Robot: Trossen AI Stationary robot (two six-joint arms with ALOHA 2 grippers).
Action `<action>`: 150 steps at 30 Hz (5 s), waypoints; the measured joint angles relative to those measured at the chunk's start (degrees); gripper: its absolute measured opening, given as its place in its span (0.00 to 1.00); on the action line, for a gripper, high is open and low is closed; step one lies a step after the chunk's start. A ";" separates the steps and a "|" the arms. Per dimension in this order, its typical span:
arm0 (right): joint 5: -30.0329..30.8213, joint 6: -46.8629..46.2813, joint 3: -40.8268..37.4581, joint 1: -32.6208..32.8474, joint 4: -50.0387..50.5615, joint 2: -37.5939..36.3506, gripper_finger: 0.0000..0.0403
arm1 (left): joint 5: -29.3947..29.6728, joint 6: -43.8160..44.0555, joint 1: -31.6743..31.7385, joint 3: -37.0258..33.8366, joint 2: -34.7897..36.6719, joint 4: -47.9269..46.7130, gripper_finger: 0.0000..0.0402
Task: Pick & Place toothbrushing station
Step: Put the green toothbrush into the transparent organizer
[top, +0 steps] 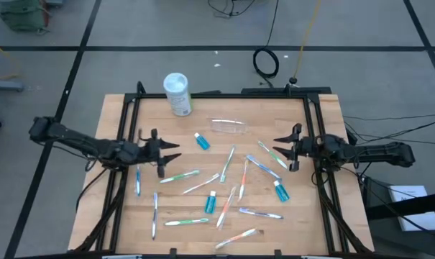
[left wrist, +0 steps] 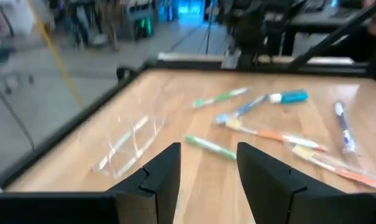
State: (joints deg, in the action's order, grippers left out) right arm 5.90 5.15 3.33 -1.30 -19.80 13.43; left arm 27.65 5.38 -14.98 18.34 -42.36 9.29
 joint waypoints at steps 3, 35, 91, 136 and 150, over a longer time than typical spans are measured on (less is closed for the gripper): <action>0.01 -1.95 0.00 0.00 0.38 0.80 0.32 | -2.53 8.05 -0.33 3.60 -4.80 -7.56 0.40; 0.01 -11.04 0.02 0.00 1.28 7.87 0.32 | -16.07 15.64 1.03 7.75 -33.45 -6.56 0.40; 0.01 -10.25 0.00 0.00 1.26 7.85 0.32 | -19.77 16.33 5.72 9.41 -44.42 1.36 0.40; 0.02 -10.03 0.01 0.02 1.24 7.87 0.32 | -14.09 12.56 1.68 9.62 -52.89 7.73 0.19; 0.01 -9.92 0.00 0.02 1.23 7.90 0.32 | -10.75 11.15 8.40 9.45 -48.16 26.62 0.03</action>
State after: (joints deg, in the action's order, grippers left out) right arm 5.91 -4.77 3.33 -1.28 -18.57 21.32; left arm 16.90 16.52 -6.58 27.79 -90.52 35.91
